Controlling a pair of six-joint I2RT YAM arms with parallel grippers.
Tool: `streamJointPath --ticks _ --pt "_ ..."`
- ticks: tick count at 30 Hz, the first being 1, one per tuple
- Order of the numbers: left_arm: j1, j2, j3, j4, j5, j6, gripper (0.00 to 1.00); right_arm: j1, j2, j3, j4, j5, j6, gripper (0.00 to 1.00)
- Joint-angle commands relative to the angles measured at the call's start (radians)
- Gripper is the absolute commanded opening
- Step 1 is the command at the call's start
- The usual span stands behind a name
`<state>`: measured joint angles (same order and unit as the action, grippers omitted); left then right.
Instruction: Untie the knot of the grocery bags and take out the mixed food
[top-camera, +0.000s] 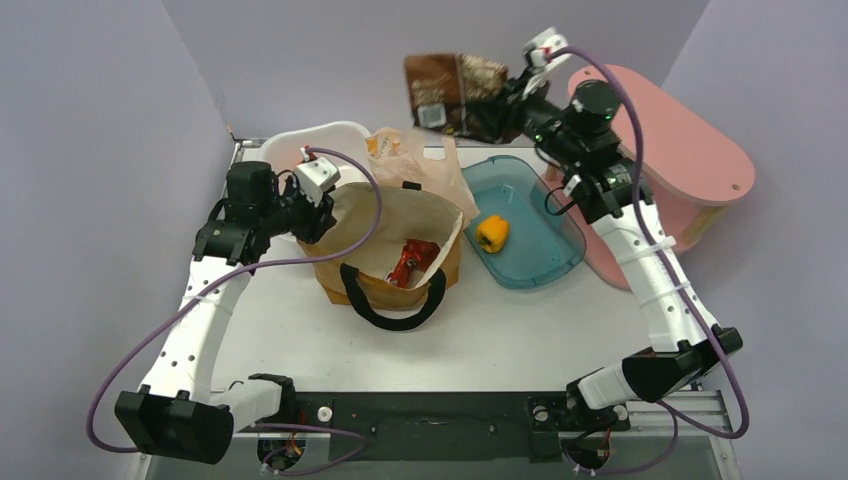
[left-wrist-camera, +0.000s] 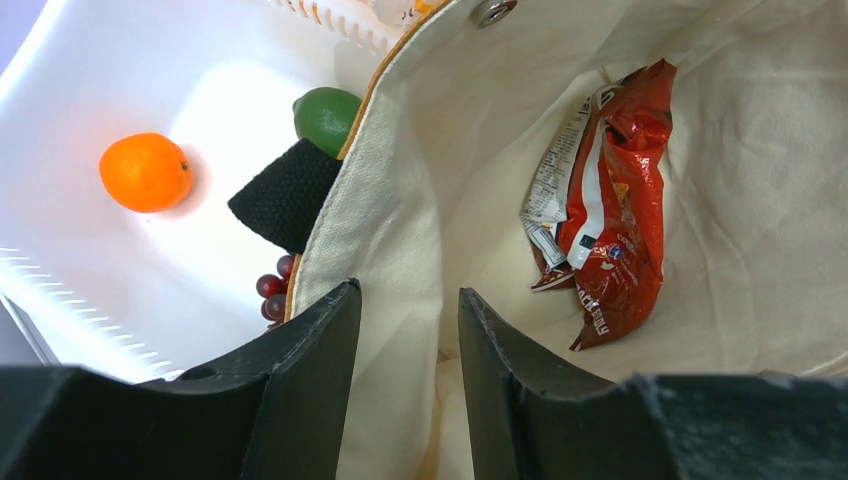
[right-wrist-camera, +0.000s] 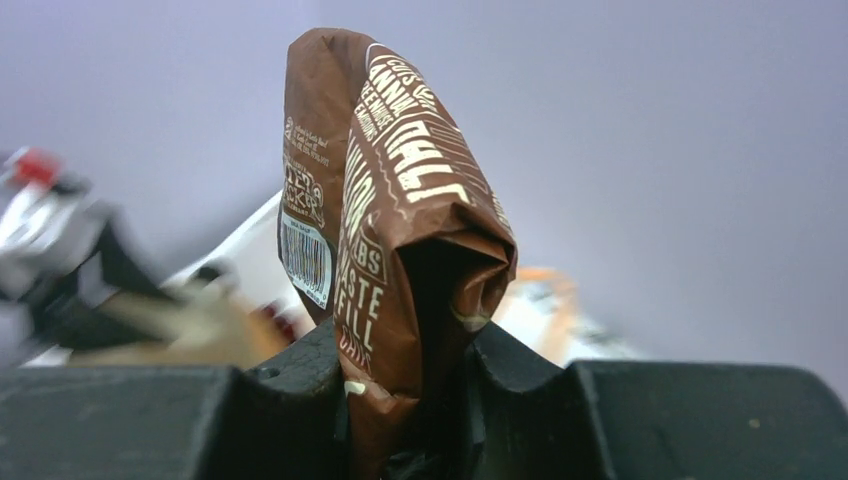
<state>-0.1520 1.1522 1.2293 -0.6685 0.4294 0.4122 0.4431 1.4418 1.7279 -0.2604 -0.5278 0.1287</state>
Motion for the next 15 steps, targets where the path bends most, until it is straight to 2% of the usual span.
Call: streamJointPath --ticks 1,4,5,9,15 --pt "-0.01 0.003 0.009 0.042 -0.024 -0.026 0.38 -0.135 -0.031 0.23 0.05 0.389 -0.153 0.0" --pt "-0.013 -0.004 -0.001 0.042 -0.022 -0.023 0.38 -0.207 0.005 0.315 -0.026 0.556 -0.349 0.0" --pt "-0.013 -0.004 -0.003 0.045 -0.023 -0.023 0.38 -0.211 0.018 0.331 -0.034 0.633 -0.469 0.0" --pt "-0.017 -0.003 -0.007 0.048 -0.022 -0.027 0.39 -0.226 0.047 0.294 -0.004 0.836 -0.828 0.0" --pt "-0.017 -0.002 -0.014 0.052 -0.025 -0.027 0.39 -0.266 0.148 0.31 0.006 1.02 -1.15 0.0"
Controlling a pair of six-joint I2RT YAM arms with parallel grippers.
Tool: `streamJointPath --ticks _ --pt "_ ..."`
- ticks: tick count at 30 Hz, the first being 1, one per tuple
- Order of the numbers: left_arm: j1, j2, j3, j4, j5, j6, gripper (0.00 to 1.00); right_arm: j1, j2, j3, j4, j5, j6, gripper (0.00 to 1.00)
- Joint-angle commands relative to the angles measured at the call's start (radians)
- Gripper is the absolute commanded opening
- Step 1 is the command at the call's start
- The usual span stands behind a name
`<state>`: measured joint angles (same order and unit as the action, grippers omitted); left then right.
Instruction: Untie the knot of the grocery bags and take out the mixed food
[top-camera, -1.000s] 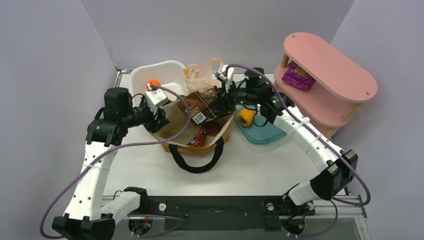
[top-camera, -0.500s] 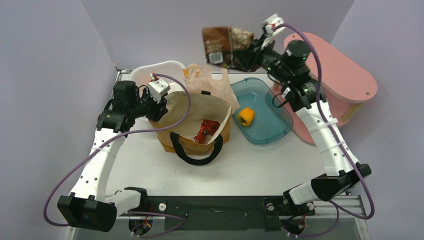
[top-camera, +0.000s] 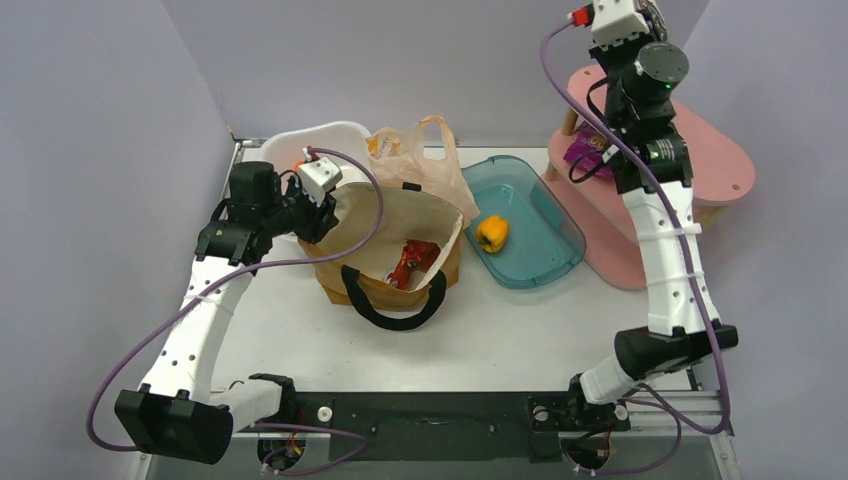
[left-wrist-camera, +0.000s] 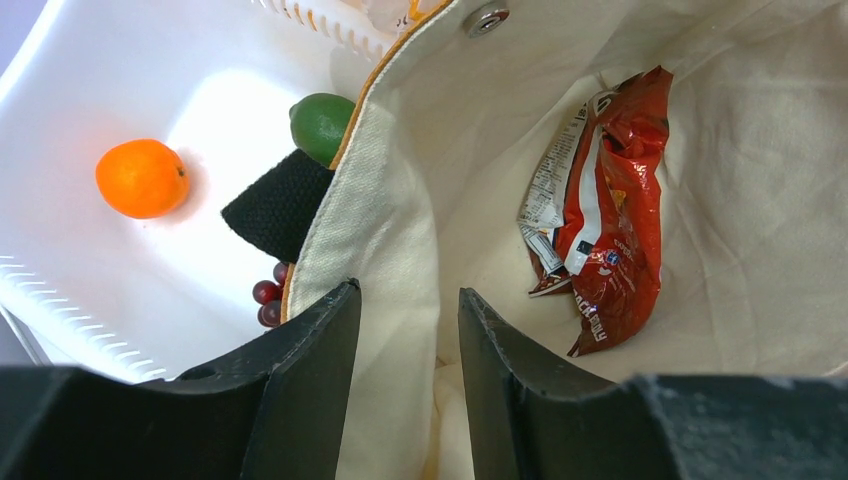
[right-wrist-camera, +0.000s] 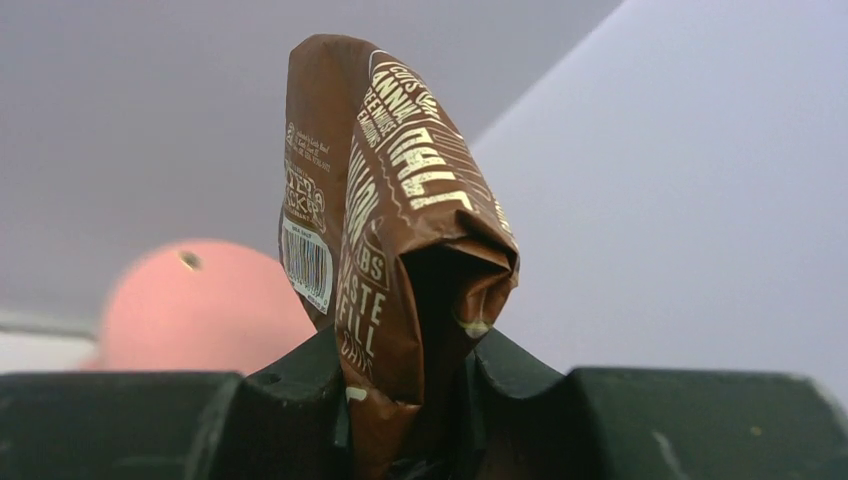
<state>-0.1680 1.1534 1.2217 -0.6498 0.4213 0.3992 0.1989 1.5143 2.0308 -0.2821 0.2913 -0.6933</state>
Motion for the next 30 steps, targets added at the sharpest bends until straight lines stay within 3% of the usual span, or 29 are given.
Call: streamJointPath --ticks 1,5,10,12,14,19,21,26,30 --pt "-0.001 -0.003 -0.006 0.033 -0.018 -0.013 0.39 -0.022 0.108 0.013 0.022 0.241 -0.392 0.0" --pt "-0.002 0.004 -0.003 0.032 -0.029 -0.01 0.39 -0.025 0.2 0.077 -0.033 0.338 -0.505 0.0" --pt "-0.003 0.009 -0.004 0.03 -0.04 0.001 0.39 -0.026 0.263 0.136 -0.181 0.352 -0.492 0.0" --pt "-0.003 0.009 -0.004 0.029 -0.04 0.003 0.39 -0.024 0.271 0.14 -0.239 0.333 -0.466 0.05" --pt "-0.004 0.009 -0.005 0.03 -0.044 0.004 0.4 -0.021 0.276 0.143 -0.302 0.316 -0.447 0.15" --pt "-0.002 0.015 0.003 0.023 -0.046 0.009 0.41 -0.015 0.29 0.179 -0.417 0.271 -0.393 0.55" --pt "-0.002 0.017 0.007 0.019 -0.044 0.013 0.41 -0.01 0.288 0.188 -0.444 0.248 -0.372 0.67" --pt "-0.002 0.027 0.017 0.012 -0.042 0.021 0.42 -0.01 0.283 0.207 -0.501 0.168 -0.325 0.79" --pt "-0.003 0.033 0.019 0.009 -0.038 0.025 0.42 -0.007 0.265 0.215 -0.563 0.06 -0.274 0.82"
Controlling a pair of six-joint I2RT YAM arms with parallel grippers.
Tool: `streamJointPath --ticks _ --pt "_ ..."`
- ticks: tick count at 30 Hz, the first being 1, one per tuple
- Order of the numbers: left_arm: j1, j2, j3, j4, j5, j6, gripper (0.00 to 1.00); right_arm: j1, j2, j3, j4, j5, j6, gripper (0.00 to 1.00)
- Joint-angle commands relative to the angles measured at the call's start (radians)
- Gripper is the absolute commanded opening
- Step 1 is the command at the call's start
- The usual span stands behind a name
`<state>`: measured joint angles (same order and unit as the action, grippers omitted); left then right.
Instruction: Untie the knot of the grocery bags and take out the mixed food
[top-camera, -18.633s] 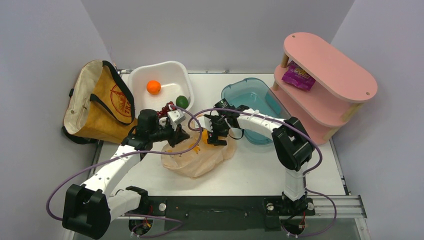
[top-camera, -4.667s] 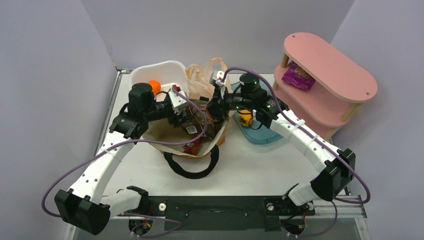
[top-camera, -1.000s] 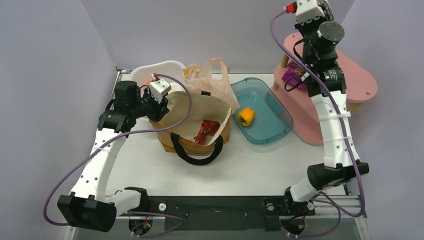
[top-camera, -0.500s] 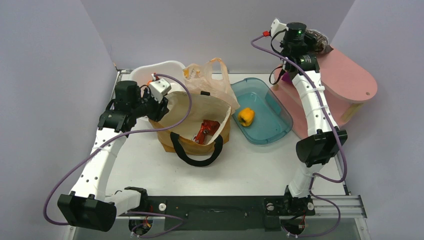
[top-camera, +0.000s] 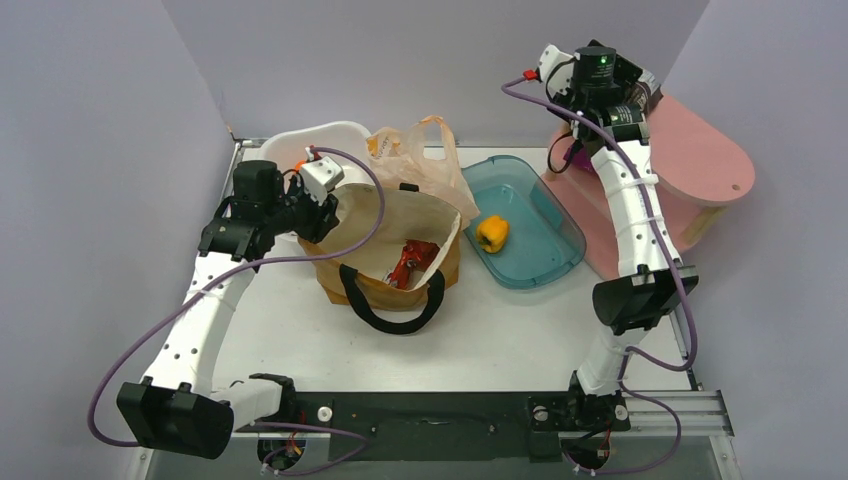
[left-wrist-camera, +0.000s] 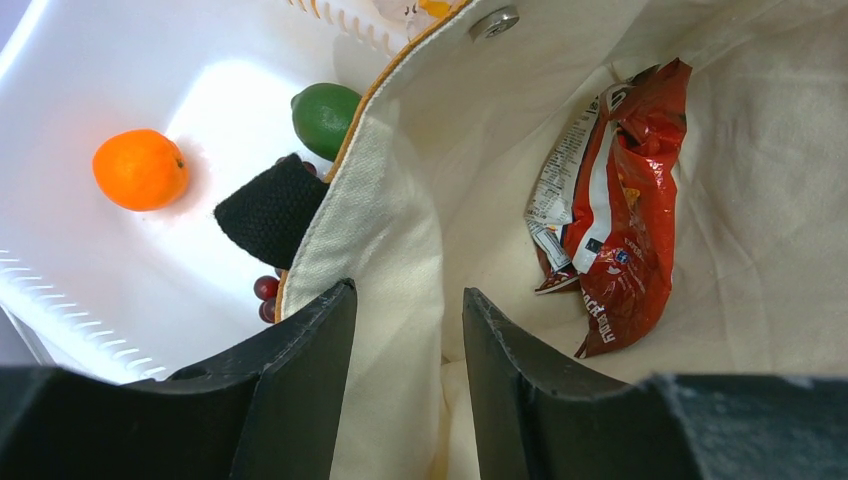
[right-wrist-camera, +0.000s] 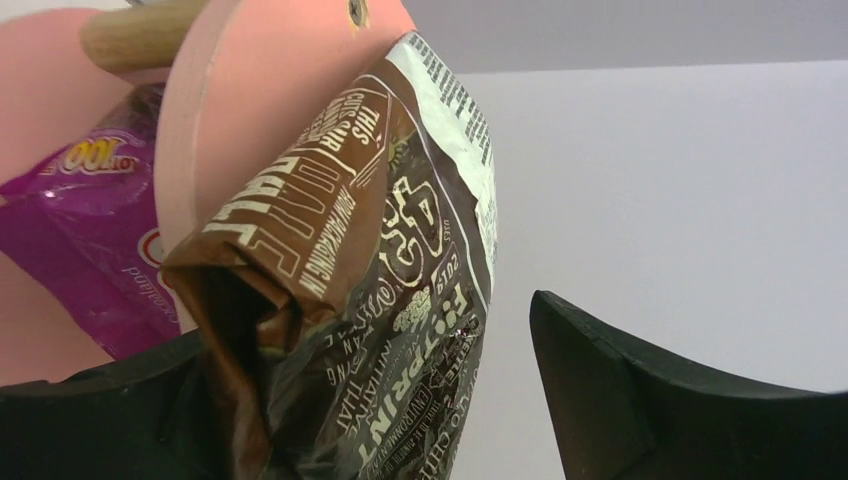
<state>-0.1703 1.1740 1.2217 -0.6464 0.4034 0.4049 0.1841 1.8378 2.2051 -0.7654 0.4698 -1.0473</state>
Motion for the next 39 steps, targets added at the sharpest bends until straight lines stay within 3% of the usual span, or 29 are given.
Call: streamJointPath --ticks 1,16,21,24,28,31,35,39 --pt "0.0 0.013 0.02 0.005 -0.018 0.02 0.42 0.007 -0.061 0.042 -0.096 -0.156 0.087 0.82" --pt "0.0 0.008 0.012 0.007 -0.014 0.026 0.42 -0.014 -0.077 0.094 -0.194 -0.495 0.233 0.83" --pt "-0.001 -0.008 -0.004 0.02 0.017 0.022 0.42 -0.02 -0.109 0.093 -0.171 -0.643 0.346 0.83" --pt "-0.001 -0.026 -0.02 0.035 0.037 0.024 0.42 -0.014 -0.149 0.087 -0.142 -0.836 0.53 0.83" --pt "0.003 -0.041 -0.025 0.039 0.099 0.009 0.41 0.087 -0.245 -0.067 -0.093 -1.051 0.739 0.79" --pt "0.007 -0.081 -0.061 0.067 0.213 0.008 0.39 0.253 -0.332 -0.24 -0.052 -1.068 0.763 0.79" --pt "0.005 -0.163 -0.127 0.096 0.278 0.028 0.39 0.416 -0.416 -0.403 -0.05 -1.086 0.709 0.72" --pt "0.003 -0.218 -0.164 0.059 0.341 0.064 0.37 0.553 -0.456 -0.517 -0.051 -1.07 0.5 0.52"
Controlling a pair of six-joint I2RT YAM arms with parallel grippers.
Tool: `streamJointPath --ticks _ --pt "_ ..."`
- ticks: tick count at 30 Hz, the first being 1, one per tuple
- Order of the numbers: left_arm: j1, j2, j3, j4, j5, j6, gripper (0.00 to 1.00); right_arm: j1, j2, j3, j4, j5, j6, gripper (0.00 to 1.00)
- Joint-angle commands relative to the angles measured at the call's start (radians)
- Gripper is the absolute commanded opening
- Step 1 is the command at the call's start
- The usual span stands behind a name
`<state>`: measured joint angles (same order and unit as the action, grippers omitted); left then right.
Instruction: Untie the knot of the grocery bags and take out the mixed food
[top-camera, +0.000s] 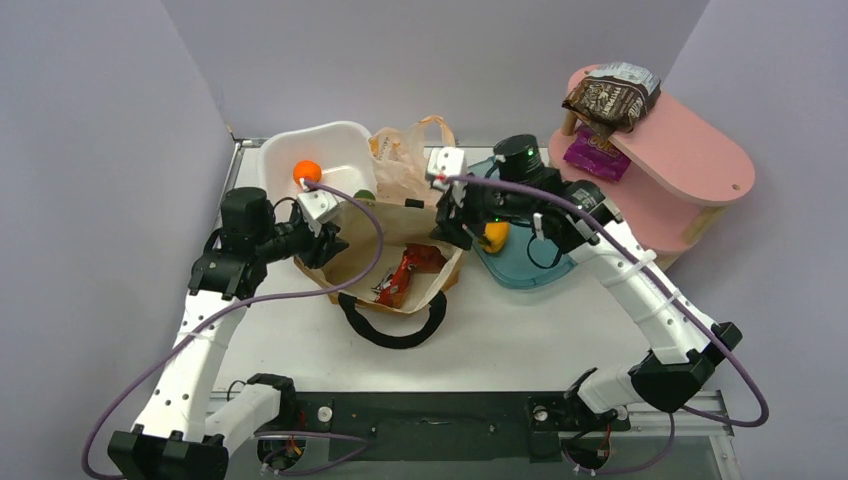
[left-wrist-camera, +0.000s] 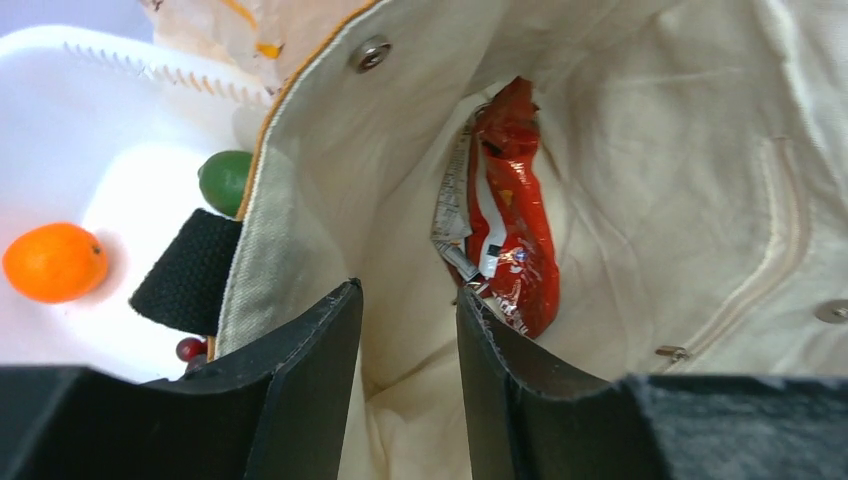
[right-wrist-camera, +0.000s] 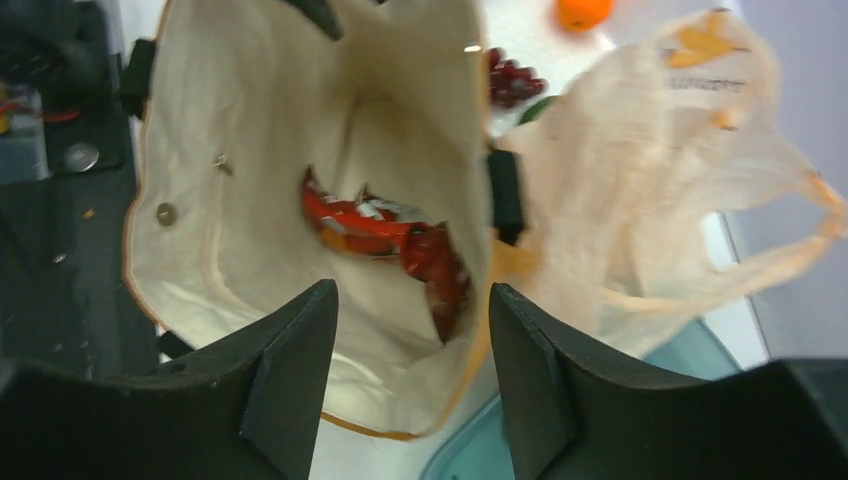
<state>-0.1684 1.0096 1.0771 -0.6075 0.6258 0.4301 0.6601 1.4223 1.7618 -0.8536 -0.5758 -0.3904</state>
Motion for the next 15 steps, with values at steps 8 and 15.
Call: streamJointPath --ticks 8,15 --pt "-0.003 -0.116 -0.098 0.017 0.146 0.063 0.35 0.234 0.073 -0.18 0.021 0.035 -0.425 0.34" --pt "-0.003 -0.147 -0.125 0.024 0.133 0.051 0.35 0.255 0.143 -0.216 -0.092 0.207 -0.685 0.38"
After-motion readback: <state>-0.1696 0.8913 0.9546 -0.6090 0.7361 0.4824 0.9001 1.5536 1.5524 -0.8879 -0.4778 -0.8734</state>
